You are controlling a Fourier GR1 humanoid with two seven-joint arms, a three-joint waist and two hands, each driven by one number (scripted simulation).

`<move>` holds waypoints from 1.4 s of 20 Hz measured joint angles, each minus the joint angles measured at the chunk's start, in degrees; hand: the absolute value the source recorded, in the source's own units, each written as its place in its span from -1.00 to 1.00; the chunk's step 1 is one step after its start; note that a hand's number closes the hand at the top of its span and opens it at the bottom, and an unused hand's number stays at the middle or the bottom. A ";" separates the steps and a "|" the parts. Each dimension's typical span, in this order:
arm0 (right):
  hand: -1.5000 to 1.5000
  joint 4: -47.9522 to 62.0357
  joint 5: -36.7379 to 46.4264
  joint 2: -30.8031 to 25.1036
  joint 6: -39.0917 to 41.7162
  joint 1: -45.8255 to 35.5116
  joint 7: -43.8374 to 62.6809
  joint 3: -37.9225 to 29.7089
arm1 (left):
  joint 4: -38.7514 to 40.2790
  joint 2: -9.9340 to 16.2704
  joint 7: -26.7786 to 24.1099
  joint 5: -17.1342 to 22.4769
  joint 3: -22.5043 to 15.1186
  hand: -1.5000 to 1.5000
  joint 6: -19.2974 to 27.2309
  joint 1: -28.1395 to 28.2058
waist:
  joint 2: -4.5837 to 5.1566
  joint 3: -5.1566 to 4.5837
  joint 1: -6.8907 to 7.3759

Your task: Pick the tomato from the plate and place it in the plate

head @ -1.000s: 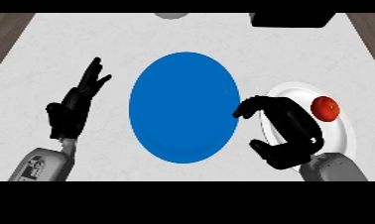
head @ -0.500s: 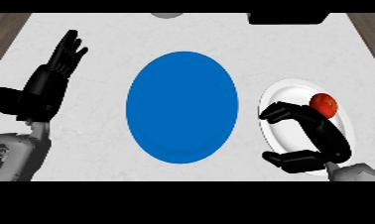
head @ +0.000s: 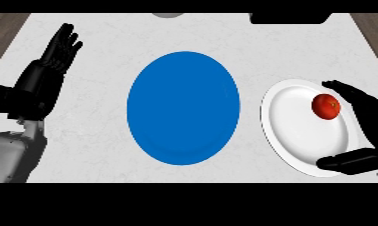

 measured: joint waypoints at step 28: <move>-1.00 -2.77 36.37 -17.25 4.32 -5.75 32.51 4.63 | -1.16 -3.12 0.93 -3.36 2.75 0.00 -3.26 0.52 | 0.17 -0.03 0.53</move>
